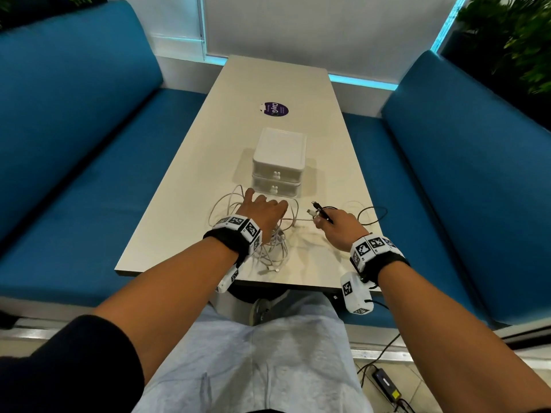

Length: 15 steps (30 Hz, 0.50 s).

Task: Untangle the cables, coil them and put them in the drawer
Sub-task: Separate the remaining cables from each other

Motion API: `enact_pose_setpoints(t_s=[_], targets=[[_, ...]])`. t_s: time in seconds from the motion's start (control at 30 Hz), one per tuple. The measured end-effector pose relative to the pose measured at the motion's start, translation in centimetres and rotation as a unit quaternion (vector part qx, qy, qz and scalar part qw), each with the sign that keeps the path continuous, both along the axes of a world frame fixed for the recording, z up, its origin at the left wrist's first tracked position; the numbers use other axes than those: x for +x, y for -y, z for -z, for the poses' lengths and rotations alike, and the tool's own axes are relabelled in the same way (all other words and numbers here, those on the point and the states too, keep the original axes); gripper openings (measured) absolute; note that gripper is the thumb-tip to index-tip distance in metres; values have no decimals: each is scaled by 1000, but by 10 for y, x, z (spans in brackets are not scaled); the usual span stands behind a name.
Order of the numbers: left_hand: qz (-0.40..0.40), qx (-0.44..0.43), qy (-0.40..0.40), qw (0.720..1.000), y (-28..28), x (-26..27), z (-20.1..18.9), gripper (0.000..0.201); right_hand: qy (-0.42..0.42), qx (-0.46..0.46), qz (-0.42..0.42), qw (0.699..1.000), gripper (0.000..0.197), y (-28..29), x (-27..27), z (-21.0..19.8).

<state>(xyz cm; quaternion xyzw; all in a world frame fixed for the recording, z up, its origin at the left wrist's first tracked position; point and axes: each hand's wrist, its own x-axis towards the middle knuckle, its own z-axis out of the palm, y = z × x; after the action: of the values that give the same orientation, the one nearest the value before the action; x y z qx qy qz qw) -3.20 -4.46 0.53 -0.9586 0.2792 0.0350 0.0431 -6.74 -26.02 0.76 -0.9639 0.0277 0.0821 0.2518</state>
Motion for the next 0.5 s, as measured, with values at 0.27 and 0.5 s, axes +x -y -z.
enact_pose_setpoints(t_s=[0.27,0.5], targets=[[45,-60,4,997,-12,2,0,58,-11,-10,44,999,35,5,3,2],[8,-200,19,980,-27,5,3,19,-20,-24,33,999,26,1,2,5]])
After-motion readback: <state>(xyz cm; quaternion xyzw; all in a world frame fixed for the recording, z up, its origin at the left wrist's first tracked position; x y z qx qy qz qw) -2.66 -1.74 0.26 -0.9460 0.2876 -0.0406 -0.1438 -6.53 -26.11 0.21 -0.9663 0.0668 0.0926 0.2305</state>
